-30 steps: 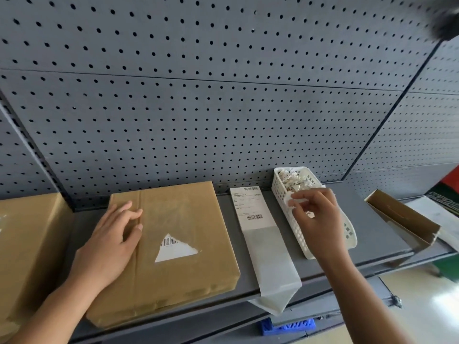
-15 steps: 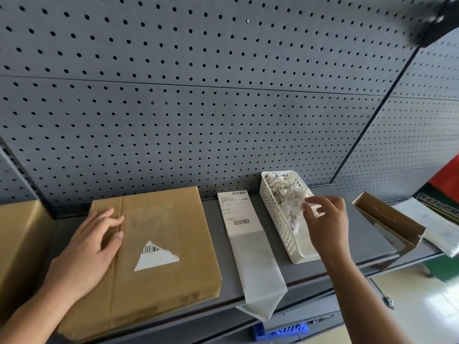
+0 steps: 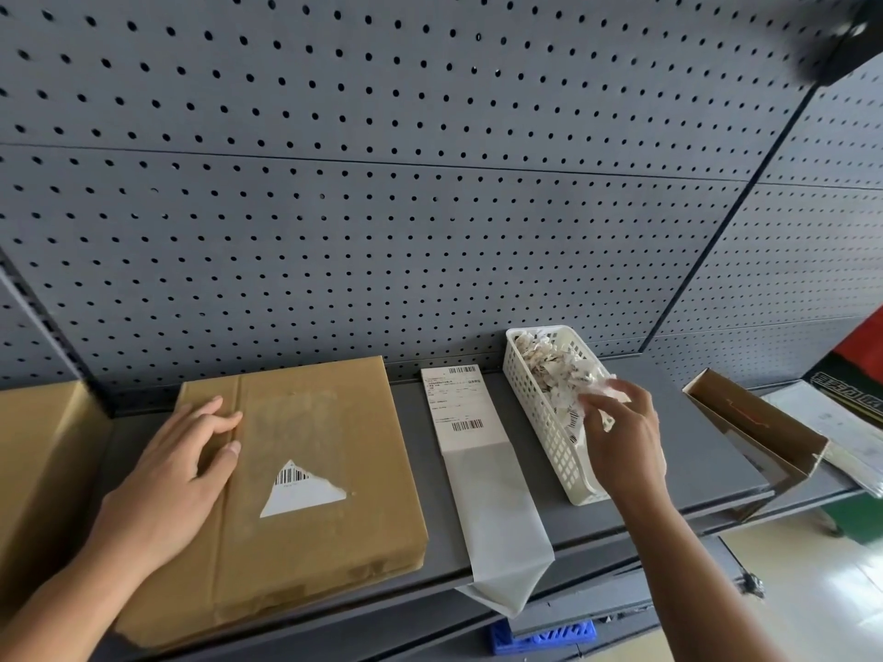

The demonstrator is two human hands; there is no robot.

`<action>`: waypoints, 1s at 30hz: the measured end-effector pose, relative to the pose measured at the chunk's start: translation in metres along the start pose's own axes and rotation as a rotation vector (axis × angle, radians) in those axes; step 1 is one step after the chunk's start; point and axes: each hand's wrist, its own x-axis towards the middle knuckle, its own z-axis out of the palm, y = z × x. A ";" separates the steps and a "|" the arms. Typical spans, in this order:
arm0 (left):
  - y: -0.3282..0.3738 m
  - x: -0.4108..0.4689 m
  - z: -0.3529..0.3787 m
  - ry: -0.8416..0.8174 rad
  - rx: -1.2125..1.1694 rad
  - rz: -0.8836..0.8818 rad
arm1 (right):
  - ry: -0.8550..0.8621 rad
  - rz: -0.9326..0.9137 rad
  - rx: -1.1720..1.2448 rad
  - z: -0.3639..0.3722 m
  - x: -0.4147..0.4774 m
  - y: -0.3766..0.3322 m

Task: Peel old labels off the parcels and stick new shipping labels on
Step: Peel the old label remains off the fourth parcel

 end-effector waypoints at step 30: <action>0.006 -0.002 -0.002 -0.037 0.067 -0.058 | 0.023 -0.327 0.193 0.011 -0.028 -0.090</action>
